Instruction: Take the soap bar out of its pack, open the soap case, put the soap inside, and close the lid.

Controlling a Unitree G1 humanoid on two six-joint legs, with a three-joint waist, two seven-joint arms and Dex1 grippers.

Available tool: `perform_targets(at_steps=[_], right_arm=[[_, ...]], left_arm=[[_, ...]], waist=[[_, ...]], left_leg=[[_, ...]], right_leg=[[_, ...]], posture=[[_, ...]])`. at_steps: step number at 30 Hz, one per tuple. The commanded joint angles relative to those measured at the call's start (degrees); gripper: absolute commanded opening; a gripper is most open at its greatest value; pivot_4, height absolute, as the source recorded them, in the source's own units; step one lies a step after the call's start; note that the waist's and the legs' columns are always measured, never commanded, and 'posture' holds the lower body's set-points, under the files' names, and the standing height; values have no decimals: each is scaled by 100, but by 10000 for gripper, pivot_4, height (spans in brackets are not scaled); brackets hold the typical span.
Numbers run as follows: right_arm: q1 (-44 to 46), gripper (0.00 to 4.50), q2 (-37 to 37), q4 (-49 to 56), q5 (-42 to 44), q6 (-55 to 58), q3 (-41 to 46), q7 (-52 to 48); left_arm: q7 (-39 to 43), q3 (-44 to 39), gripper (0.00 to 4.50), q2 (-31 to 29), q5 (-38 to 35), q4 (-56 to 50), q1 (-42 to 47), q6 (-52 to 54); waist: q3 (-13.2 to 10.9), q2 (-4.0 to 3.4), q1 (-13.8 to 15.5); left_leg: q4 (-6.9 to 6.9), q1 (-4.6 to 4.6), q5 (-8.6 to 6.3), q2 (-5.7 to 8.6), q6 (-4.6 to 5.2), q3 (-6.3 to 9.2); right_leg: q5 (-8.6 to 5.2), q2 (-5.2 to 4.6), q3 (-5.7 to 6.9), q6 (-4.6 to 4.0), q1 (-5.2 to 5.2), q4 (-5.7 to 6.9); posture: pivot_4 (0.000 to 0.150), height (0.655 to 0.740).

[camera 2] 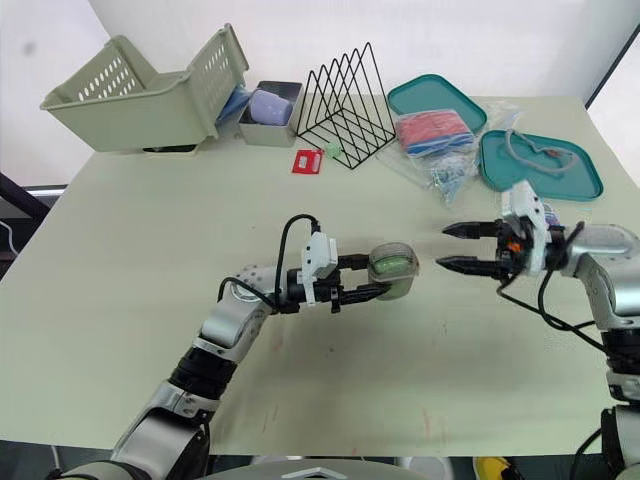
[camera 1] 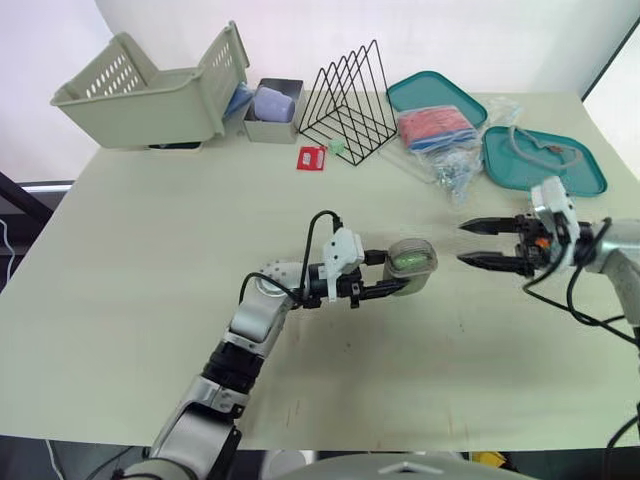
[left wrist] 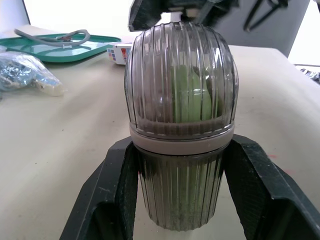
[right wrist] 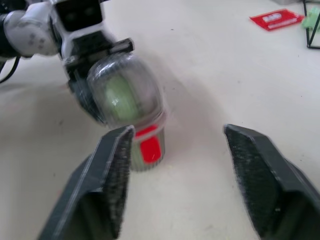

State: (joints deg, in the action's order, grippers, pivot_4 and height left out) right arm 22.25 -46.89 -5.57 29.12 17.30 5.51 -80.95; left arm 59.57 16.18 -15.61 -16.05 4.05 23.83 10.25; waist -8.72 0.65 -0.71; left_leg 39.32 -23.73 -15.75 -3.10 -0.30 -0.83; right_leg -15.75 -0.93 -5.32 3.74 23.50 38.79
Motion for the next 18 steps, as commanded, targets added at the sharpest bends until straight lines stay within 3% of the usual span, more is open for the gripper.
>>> perform_targets(at_steps=[1, 3, 13, 18], right_arm=[[-339, 44487, -2, -108, -21, -1001, 298, -467], [-461, 44487, 27, -196, -19, -1317, 334, -585], [-678, 44487, 117, -230, 58, -1607, 403, -557], [-800, 44487, 125, -157, 71, -1559, 423, -439]], left_arm=[[197, -87, 20218, -45, -527, -504, 98, 692], [191, -163, 20218, -69, -826, -644, 132, 1238], [-451, -844, 20218, -312, -3150, -596, 854, 6719], [-995, -1396, 20218, 43, -3258, 329, 1263, 8004]], waist=[[0, 0, -4], [-1, -1, -5], [-3, -3, -21], [-3, -3, -7]], left_leg=[[0, 0, 0, 0, 0, 0], [0, 0, 0, 0, 0, 0], [1, 2, 0, -1, -1, 5], [5, 1, 1, 1, -1, 8]], right_leg=[[0, 0, 0, 0, 0, -1], [0, 0, 0, 0, 0, 0], [-1, 1, 1, 1, 0, 4], [-1, 1, 7, 1, -2, 5]], posture=[[1500, 7400], [1500, 7400], [1500, 7400], [1500, 7400]])
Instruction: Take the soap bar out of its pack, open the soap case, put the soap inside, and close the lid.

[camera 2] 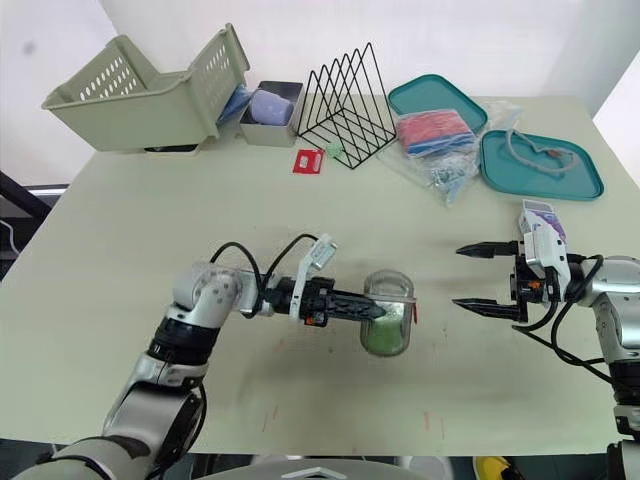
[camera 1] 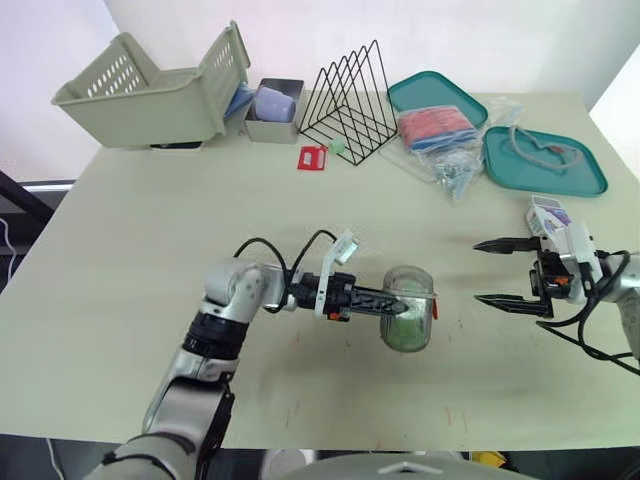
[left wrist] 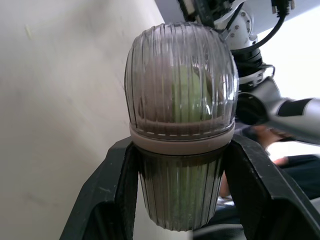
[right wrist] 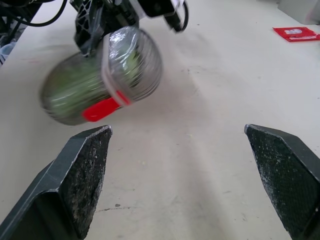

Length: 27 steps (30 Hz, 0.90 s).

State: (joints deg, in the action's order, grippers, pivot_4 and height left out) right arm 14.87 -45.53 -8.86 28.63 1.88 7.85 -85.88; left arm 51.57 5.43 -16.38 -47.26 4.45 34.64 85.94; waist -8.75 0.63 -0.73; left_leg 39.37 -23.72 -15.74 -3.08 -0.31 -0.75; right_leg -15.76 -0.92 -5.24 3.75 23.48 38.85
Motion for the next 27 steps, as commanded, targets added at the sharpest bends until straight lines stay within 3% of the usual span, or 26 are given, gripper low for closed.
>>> perform_targets(at_steps=[1, 7, 12, 13, 16, 22, 27], right_arm=[[-92, 44487, -3, 197, 123, -10, 190, 84], [-169, 44487, 19, 267, 125, 36, 158, 210], [-183, 45000, 53, 276, 122, 70, 127, 288], [-181, 45000, 63, 277, 124, 75, 116, 304], [-185, 45000, 90, 304, 137, 106, 80, 305], [-163, 45000, 106, 262, 104, 111, 56, 314], [-209, 45000, 43, 193, -3, 252, 56, 489]], left_arm=[[-281, -368, 20218, 156, -83, 435, 237, 497], [-623, -9, 20218, 117, 399, 1158, 414, 411], [-599, 193, 42435, 63, 567, 1143, 389, -23], [-592, 236, 44554, 35, 627, 1143, 384, -149], [-431, 471, 44554, -236, 736, 966, 308, -515], [38, 785, 44554, -1081, 884, 23, -23, -1508], [333, 503, 44554, -1893, 1467, -1040, -639, -3451]], waist=[[0, 0, -10], [0, 0, -14], [3, -4, 23], [3, -3, 27], [2, -2, 9], [2, -3, -103], [-2, -4, -165]], left_leg=[[0, 0, 0, 0, 0, 0], [-2, 1, 16, 0, -28, -1], [-2, 6, 16, 4, -29, -1], [-2, 19, 16, 4, -28, 0], [-17, 101, 1, 5, -5, -1], [-24, 103, 1, -2, -5, 0], [-32, 100, 1, -4, -5, -6]], right_leg=[[0, 0, 0, 0, 0, -1], [0, 0, -2, -1, 1, 0], [0, -3, -2, 0, -7, -2], [0, -4, -1, 0, -21, -4], [-1, -3, -1, 1, -105, -24], [-1, 3, -4, -1, -100, -18], [-2, 3, -11, -3, -89, -19]], posture=[[1500, 7400], [1500, 7400], [1500, 7400], [1500, 7400], [1500, 7400], [1500, 7400], [1500, 7400]])
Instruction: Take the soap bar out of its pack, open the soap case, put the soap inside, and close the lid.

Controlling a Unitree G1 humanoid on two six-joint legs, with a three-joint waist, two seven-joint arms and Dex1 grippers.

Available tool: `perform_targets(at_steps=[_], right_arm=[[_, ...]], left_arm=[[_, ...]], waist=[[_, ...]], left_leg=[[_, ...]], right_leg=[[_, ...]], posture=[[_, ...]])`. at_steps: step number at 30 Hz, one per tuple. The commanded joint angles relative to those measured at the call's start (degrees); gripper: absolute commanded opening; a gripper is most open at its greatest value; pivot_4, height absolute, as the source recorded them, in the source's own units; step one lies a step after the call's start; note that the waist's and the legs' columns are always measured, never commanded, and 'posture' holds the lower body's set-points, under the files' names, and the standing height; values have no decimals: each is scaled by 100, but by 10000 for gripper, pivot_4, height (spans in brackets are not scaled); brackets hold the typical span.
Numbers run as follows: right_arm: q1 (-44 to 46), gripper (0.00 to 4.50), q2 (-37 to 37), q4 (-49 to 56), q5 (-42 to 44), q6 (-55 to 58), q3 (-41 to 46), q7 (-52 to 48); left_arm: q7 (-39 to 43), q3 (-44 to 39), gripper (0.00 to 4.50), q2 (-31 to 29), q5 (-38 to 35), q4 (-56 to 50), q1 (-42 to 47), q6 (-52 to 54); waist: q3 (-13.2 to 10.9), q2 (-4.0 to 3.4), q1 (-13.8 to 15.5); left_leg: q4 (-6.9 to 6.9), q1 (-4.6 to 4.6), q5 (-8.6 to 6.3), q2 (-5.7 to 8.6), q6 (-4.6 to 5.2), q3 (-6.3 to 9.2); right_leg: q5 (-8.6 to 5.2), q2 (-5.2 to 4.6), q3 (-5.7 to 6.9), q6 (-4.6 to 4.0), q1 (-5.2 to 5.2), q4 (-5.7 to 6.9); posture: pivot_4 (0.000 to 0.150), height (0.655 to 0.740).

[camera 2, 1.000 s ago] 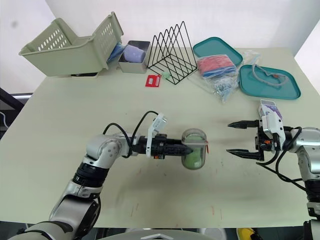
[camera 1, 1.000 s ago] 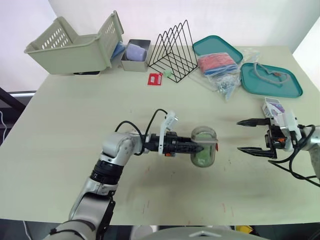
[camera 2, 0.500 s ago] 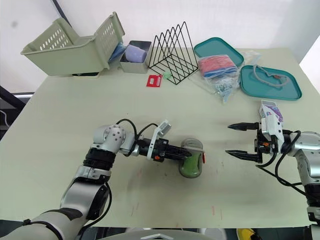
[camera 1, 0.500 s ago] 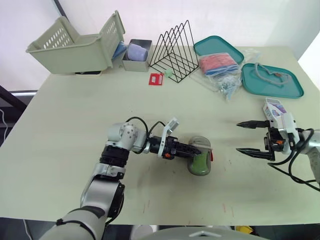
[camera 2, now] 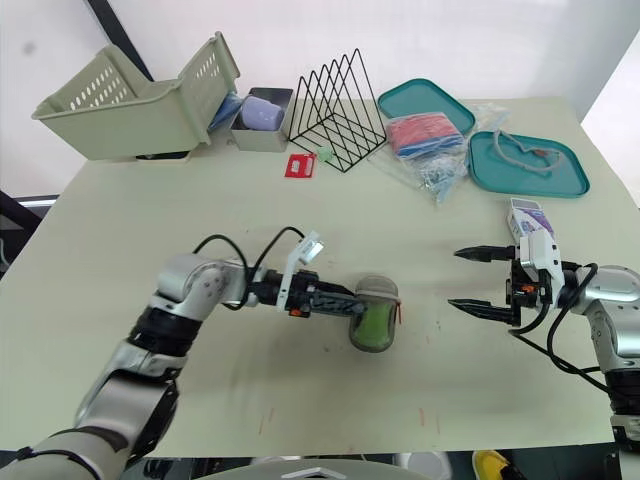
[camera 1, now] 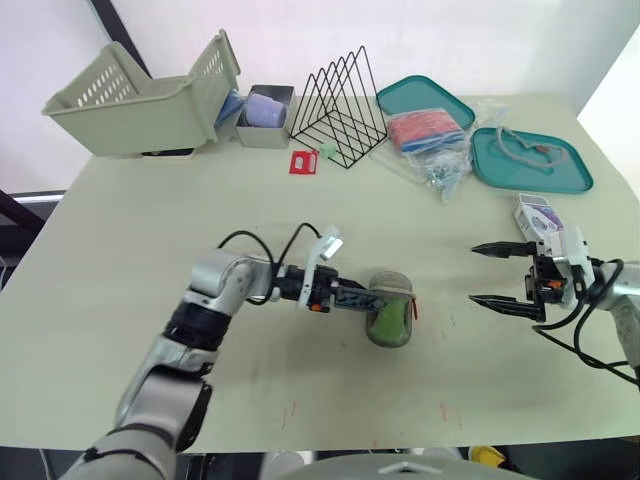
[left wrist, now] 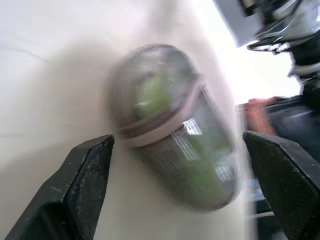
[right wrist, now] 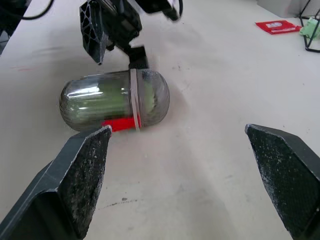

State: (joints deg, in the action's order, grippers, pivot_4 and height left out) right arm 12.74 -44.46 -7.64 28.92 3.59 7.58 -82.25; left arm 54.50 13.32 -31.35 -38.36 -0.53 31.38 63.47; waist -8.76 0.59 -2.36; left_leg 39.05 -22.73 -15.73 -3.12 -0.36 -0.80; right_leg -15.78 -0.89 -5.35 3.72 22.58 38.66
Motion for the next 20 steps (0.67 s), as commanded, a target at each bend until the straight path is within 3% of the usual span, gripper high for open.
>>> perform_targets(at_steps=[1, 5, 11, 20], right_arm=[[-20, 45000, -71, 80, -53, 110, 89, 175], [-229, 45000, -57, 138, -263, 140, 103, 507], [-498, 45000, 126, 184, -396, -181, 180, 912], [-811, 45000, 525, 74, -282, -712, 395, 1144]], left_arm=[[16, -374, 44554, -455, 695, -659, -441, -1564], [-278, -791, 44554, -407, 1343, -911, -975, -3292], [-872, -1176, 44554, -187, 1990, -978, -1732, -4722], [-1141, -1185, 44554, -101, 2300, -905, -2133, -5038]], waist=[[-2, -1, 7], [-5, 1, 121], [-7, 5, 185], [-8, 5, 184]], left_leg=[[-2, -2, 0, -1, 0, -3], [-2, -12, -1, 2, 1, -7], [0, -15, -2, 2, 3, -14], [-3, -14, -3, 0, 4, -13]], right_leg=[[-1, -1, -2, -2, 4, -1], [-1, -8, -1, -1, 5, -15], [0, -9, -6, 0, 5, -24], [0, -7, -4, 1, 5, -23]], posture=[[1500, 7400], [1500, 7400], [1500, 7400], [1500, 7400]])
